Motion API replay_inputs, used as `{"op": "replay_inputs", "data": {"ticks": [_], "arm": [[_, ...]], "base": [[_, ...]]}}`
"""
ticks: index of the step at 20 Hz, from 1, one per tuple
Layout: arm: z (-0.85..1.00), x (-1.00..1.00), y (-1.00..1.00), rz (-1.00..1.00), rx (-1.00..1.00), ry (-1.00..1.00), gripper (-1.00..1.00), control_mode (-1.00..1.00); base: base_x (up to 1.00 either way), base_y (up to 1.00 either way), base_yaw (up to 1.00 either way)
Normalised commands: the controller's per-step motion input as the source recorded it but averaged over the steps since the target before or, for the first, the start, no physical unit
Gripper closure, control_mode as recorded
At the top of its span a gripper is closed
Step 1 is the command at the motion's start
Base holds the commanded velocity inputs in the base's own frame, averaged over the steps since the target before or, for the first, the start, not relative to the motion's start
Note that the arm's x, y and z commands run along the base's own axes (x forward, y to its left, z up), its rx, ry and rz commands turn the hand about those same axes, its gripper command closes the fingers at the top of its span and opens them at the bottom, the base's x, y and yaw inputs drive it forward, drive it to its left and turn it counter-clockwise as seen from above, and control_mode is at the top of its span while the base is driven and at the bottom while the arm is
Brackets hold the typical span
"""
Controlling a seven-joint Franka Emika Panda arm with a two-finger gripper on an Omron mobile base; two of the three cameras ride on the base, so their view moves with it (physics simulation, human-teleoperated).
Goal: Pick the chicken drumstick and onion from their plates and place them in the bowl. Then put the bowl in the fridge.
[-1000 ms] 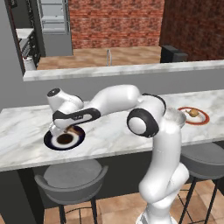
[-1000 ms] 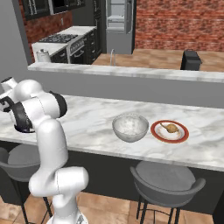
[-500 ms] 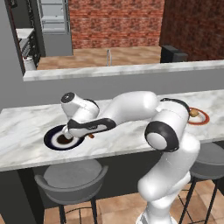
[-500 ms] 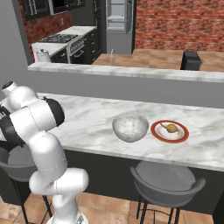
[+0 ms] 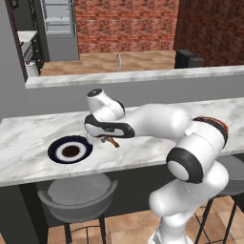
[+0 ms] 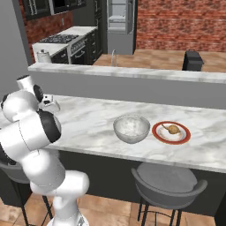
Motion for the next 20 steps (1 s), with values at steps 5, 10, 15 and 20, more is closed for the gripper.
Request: {"op": "replay_inputs", "data": {"ticks": [5, 10, 15, 20], "arm": [[0.26, -0.17, -0.63, -0.14, 0.00, 0.04, 1.00, -1.00], [0.22, -0.13, -0.67, -0.15, -0.03, 0.00, 1.00, -1.00], [0.24, -0.06, -0.66, -0.16, 0.00, 0.03, 1.00, -1.00], [0.26, -0.01, -0.70, -0.19, 0.00, 0.11, 1.00, -1.00]], "base": [[0.00, 0.00, 0.00], [0.00, 0.00, 0.00], [0.00, 0.00, 0.00], [0.00, 0.00, 0.00]]}}
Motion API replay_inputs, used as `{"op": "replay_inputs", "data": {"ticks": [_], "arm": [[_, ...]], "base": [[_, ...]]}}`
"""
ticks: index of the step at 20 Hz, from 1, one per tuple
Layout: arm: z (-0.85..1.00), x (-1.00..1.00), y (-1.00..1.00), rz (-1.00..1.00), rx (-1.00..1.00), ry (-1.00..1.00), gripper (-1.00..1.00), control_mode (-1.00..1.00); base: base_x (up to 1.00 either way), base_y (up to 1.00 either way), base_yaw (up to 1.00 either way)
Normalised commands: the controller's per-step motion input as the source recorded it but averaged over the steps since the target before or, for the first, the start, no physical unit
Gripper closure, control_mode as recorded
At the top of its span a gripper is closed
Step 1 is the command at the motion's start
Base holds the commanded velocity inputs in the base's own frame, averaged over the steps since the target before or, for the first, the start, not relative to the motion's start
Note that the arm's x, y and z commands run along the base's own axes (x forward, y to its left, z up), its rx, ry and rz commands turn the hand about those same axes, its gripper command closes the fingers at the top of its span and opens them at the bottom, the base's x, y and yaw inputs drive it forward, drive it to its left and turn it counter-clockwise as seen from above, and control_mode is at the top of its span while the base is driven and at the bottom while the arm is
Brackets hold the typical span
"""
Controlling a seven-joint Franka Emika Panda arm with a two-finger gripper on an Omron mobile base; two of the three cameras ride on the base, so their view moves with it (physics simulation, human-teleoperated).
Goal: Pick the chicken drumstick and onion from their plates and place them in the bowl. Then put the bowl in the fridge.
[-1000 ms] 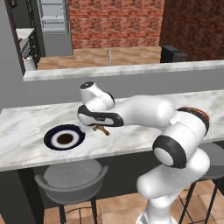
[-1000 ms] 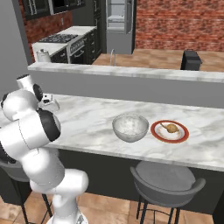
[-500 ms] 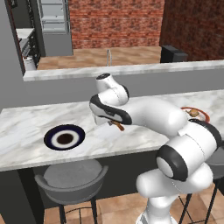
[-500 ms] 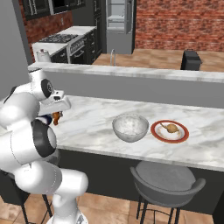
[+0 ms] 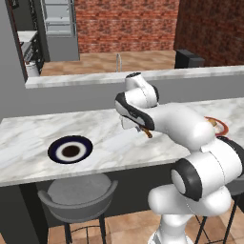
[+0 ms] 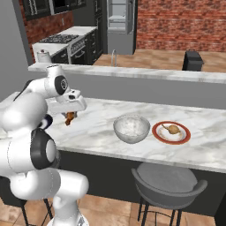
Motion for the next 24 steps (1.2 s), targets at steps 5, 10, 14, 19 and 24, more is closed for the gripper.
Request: {"op": "replay_inputs", "data": {"ticks": [5, 10, 14, 19, 24], "arm": [[0.24, -0.02, -0.69, -0.17, 0.00, 0.05, 1.00, -1.00], [0.14, 0.00, -0.65, -0.19, -0.03, 0.00, 1.00, -1.00], [0.09, 0.00, -0.65, -0.19, -0.03, 0.00, 1.00, -1.00], [0.04, 0.00, -0.65, -0.23, -0.03, 0.00, 1.00, -1.00], [0.01, 0.02, -0.58, -0.38, -0.01, 0.00, 1.00, -1.00]], "base": [[0.00, 0.00, 0.00], [0.00, 0.00, 0.00], [0.00, 0.00, 0.00], [0.00, 0.00, 0.00], [0.00, 0.00, 0.00]]}}
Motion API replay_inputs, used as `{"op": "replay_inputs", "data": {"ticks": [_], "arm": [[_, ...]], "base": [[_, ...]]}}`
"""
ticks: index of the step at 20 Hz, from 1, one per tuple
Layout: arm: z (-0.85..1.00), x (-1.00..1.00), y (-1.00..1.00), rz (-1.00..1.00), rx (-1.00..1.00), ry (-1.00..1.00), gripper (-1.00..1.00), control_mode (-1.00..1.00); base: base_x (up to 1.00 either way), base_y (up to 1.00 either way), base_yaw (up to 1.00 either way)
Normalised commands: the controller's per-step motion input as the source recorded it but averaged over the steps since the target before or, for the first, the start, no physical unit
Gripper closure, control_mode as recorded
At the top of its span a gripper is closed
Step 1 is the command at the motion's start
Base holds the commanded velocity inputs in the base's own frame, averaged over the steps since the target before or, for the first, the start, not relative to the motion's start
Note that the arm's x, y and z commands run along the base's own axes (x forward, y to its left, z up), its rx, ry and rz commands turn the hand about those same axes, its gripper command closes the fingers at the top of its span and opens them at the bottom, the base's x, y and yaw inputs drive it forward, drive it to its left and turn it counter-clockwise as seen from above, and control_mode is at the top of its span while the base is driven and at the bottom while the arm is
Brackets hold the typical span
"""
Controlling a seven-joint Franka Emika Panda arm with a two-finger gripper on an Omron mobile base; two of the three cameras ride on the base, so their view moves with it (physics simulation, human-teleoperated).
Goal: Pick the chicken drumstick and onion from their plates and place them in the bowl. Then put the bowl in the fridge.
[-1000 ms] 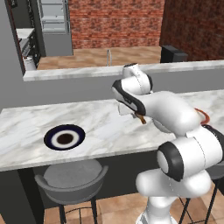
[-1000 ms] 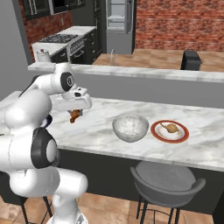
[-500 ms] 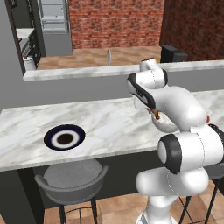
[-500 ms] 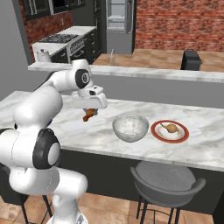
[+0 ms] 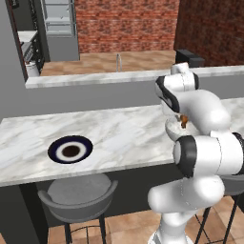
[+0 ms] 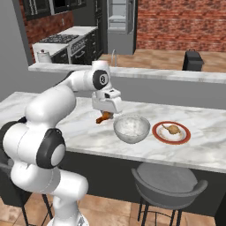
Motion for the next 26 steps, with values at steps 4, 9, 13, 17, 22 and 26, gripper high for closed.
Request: {"op": "replay_inputs", "data": {"ticks": [4, 9, 13, 17, 22, 26], "arm": [[0.01, 0.08, -0.50, -0.45, 0.00, 0.00, 1.00, -1.00], [0.02, 0.13, -0.41, -0.46, 0.00, -0.01, 1.00, -1.00], [0.03, 0.18, -0.28, -0.43, 0.00, -0.06, 1.00, -1.00], [0.00, 0.25, -0.12, -0.48, 0.00, -0.08, 1.00, -1.00], [-0.02, 0.27, -0.08, -0.49, 0.00, -0.10, 1.00, -1.00], [-0.13, 0.21, -0.09, -0.50, 0.00, -0.09, 1.00, -1.00]], "base": [[0.00, 0.00, 0.00], [0.00, 0.00, 0.00], [0.00, 0.00, 0.00], [0.00, 0.00, 0.00], [0.00, 0.00, 0.00], [0.00, 0.00, 0.00]]}}
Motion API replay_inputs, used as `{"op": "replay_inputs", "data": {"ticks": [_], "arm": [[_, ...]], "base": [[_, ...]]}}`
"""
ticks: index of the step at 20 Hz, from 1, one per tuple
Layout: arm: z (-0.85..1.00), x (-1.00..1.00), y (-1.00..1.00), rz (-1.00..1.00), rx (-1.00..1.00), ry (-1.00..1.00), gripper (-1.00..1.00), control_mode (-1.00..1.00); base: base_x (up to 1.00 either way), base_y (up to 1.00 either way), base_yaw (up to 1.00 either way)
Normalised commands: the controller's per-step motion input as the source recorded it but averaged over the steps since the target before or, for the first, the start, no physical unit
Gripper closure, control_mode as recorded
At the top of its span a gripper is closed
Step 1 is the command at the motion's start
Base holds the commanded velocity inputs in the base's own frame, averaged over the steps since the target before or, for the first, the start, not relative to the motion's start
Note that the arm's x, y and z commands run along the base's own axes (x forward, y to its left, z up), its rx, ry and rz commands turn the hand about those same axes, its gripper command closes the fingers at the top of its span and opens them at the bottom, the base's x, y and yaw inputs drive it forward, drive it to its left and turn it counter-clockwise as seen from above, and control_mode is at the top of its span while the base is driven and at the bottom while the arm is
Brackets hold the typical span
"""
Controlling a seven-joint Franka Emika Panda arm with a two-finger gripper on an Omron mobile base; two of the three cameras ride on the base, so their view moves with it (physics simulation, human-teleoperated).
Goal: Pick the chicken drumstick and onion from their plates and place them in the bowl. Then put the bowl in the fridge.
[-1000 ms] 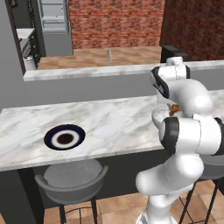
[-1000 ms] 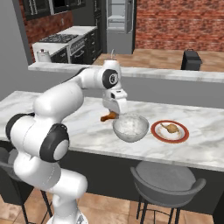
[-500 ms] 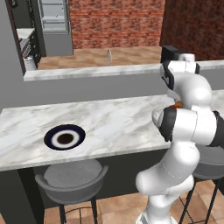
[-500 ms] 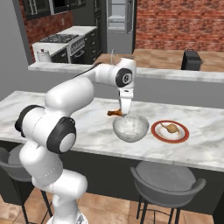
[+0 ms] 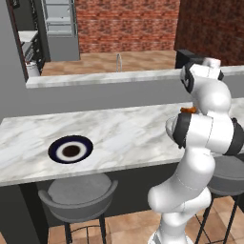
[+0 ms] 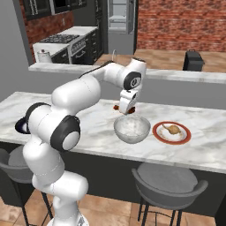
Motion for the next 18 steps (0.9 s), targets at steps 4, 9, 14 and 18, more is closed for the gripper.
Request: {"op": "replay_inputs", "data": {"ticks": [4, 9, 14, 18], "arm": [[-0.24, 0.06, -0.09, -0.50, 0.00, -0.03, 1.00, -1.00], [-0.22, 0.00, -0.08, -0.34, 0.00, -0.01, 1.00, -1.00], [-0.14, 0.11, -0.06, -0.14, -0.01, 0.00, 1.00, -1.00], [-0.09, 0.19, -0.06, -0.08, -0.05, 0.04, 1.00, -1.00]], "base": [[0.00, 0.00, 0.00], [0.00, 0.00, 0.00], [0.00, 0.00, 0.00], [0.00, 0.00, 0.00]]}}
